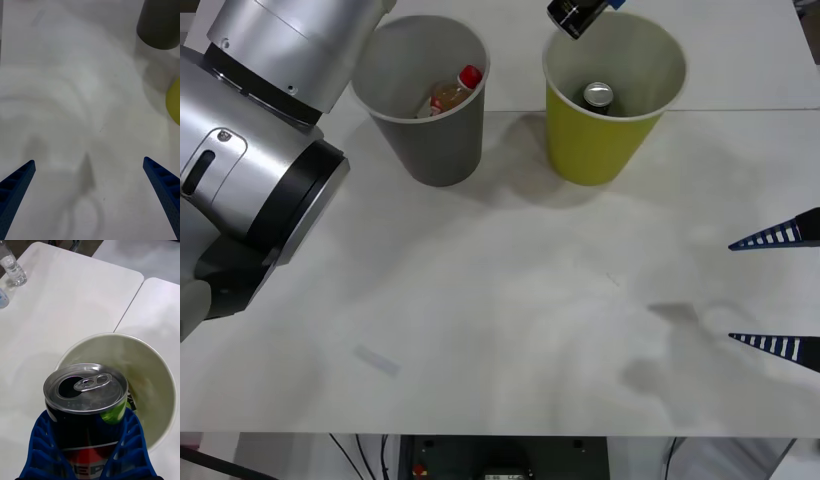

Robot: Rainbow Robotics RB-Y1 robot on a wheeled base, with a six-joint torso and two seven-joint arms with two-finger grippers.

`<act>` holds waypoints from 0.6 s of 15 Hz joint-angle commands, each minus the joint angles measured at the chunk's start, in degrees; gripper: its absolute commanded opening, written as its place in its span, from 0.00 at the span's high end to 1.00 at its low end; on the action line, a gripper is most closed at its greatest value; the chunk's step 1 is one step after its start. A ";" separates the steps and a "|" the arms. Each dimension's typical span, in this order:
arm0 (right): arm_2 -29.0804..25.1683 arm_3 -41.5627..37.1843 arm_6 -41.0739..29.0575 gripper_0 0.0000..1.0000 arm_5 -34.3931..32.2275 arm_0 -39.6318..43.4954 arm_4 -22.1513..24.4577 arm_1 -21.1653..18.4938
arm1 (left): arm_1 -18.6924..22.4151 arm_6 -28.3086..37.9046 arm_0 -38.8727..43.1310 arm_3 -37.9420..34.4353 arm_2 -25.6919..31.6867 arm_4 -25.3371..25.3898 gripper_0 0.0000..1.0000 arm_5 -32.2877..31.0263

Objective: Put the can into the green bin and the plastic bottle into the gray bin

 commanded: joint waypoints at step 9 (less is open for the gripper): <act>0.00 0.00 0.00 0.00 0.00 0.00 0.00 0.00 | -3.63 1.92 -0.03 -1.62 0.00 -1.07 0.99 6.09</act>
